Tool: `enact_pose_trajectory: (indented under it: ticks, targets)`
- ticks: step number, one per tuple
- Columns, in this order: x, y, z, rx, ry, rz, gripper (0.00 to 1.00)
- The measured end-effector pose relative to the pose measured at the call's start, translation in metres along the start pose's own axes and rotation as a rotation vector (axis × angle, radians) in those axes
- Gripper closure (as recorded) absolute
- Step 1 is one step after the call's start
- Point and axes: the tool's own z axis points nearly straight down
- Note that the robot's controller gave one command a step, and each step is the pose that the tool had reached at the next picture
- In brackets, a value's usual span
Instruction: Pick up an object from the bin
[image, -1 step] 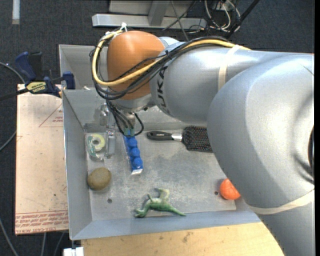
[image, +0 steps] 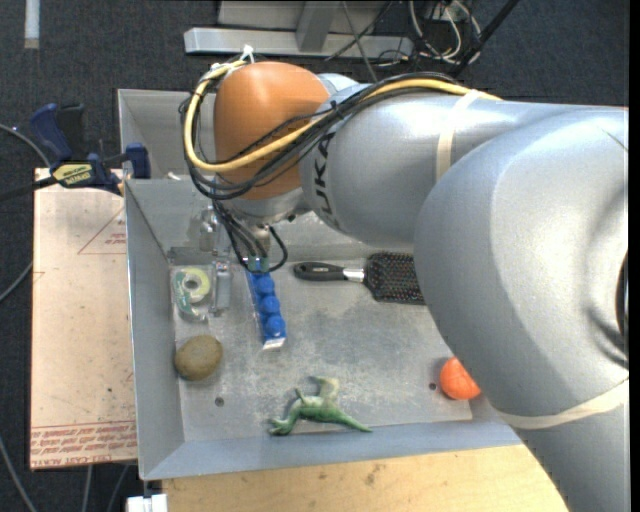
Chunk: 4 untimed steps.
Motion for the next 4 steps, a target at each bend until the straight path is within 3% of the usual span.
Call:
enact_pose_trajectory:
  ticks: [1,2,3,4]
  targets:
    - [0.082,0.010,0.052,-0.001,-0.011,-0.192,1.00]
    - [0.086,0.009,0.057,0.000,-0.002,-0.191,0.00]
    - [0.086,0.009,0.057,0.000,-0.001,-0.191,0.00]
    - [0.113,0.008,0.065,0.000,-0.007,-0.298,0.00]
